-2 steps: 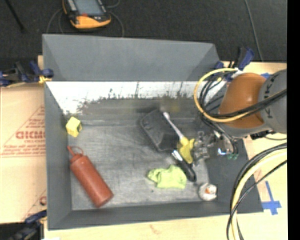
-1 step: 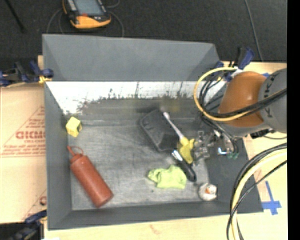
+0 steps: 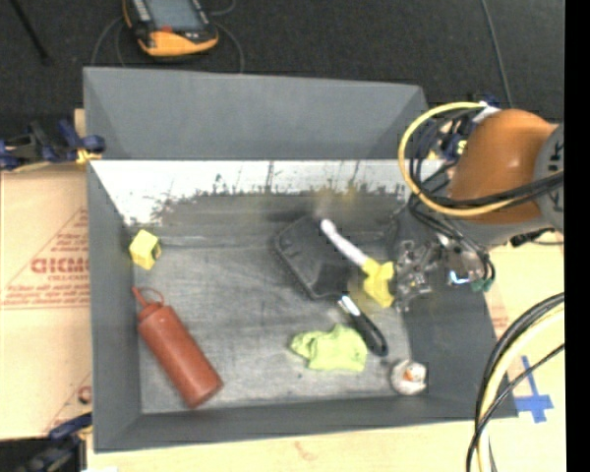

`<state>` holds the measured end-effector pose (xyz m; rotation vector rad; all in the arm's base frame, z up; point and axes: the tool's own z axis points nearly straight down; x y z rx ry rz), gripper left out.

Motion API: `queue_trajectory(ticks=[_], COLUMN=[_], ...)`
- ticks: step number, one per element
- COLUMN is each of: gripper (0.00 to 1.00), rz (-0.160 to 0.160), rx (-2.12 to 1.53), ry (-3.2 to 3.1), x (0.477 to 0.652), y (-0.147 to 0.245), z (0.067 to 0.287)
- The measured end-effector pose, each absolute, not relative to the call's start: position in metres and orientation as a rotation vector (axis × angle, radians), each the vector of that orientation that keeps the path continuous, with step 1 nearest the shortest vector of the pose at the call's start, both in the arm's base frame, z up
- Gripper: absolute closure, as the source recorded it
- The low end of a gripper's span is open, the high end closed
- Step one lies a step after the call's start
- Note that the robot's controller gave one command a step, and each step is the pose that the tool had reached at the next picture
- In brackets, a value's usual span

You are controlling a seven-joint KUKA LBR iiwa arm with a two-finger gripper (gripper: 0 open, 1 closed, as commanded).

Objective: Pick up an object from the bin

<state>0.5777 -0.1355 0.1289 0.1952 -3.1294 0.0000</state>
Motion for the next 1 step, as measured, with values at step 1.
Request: queue_trajectory(ticks=[1], gripper=[0.00], rz=[-0.001], rx=[0.107], ry=[-3.146], x=[0.6471], y=[-0.1540], z=[0.0783])
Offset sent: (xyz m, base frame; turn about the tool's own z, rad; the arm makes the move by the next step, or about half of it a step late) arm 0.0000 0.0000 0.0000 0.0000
